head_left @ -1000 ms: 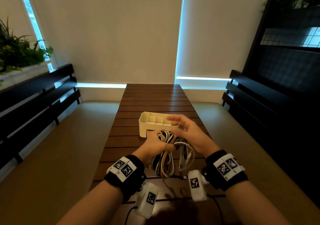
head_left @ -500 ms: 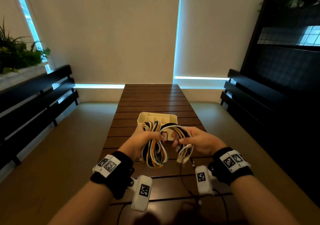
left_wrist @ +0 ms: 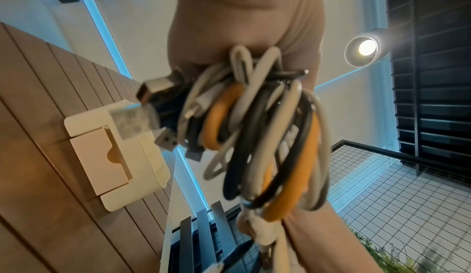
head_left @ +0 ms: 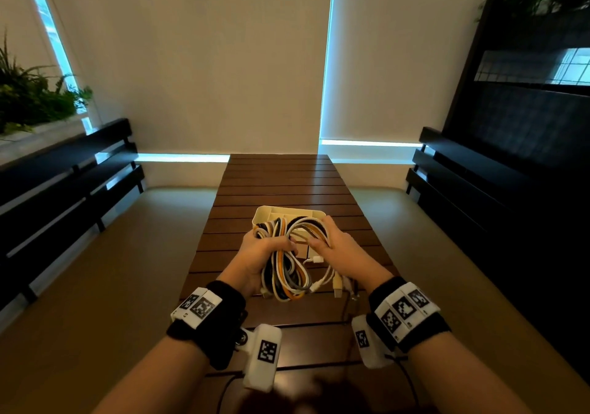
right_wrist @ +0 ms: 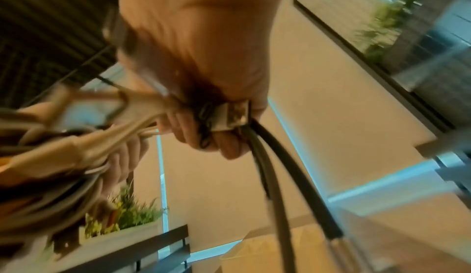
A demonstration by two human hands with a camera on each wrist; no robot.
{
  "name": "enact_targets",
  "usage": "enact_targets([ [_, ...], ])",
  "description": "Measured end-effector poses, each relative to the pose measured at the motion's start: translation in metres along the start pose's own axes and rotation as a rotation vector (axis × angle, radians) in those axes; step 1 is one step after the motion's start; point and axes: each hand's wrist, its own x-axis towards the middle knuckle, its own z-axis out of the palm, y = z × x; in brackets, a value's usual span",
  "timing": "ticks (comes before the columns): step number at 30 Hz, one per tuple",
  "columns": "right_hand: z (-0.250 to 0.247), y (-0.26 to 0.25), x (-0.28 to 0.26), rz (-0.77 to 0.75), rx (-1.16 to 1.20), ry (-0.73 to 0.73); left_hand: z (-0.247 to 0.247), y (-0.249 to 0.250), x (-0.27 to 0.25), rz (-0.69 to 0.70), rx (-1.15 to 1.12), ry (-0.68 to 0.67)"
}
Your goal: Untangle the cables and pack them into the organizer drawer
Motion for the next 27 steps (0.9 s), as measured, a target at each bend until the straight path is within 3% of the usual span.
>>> enact_targets([
  [3,0.007,-0.003,0.001,0.0,-0.291,-0.039,0.001,-0.002,0.0,0.008,0.002,0.039],
  [7,0.012,-0.006,-0.001,0.044,-0.421,-0.103,0.003,-0.006,-0.001,0.037,0.017,0.108],
  [10,0.015,-0.015,-0.008,-0.018,-0.603,-0.174,0.009,-0.008,-0.002,0.087,0.04,0.13],
  [14,0.017,-0.028,-0.016,-0.076,-0.788,-0.282,0.019,-0.008,0.0,0.216,0.3,0.175],
  [19,0.014,-0.027,-0.015,-0.019,-0.76,-0.171,0.023,-0.008,-0.001,0.296,0.371,0.182],
  [23,0.014,-0.02,-0.015,0.117,-0.431,0.011,0.02,-0.007,-0.002,0.338,0.342,0.164],
  [27,0.008,-0.025,-0.016,0.126,-0.145,-0.056,0.017,-0.01,-0.001,0.379,0.337,0.122],
])
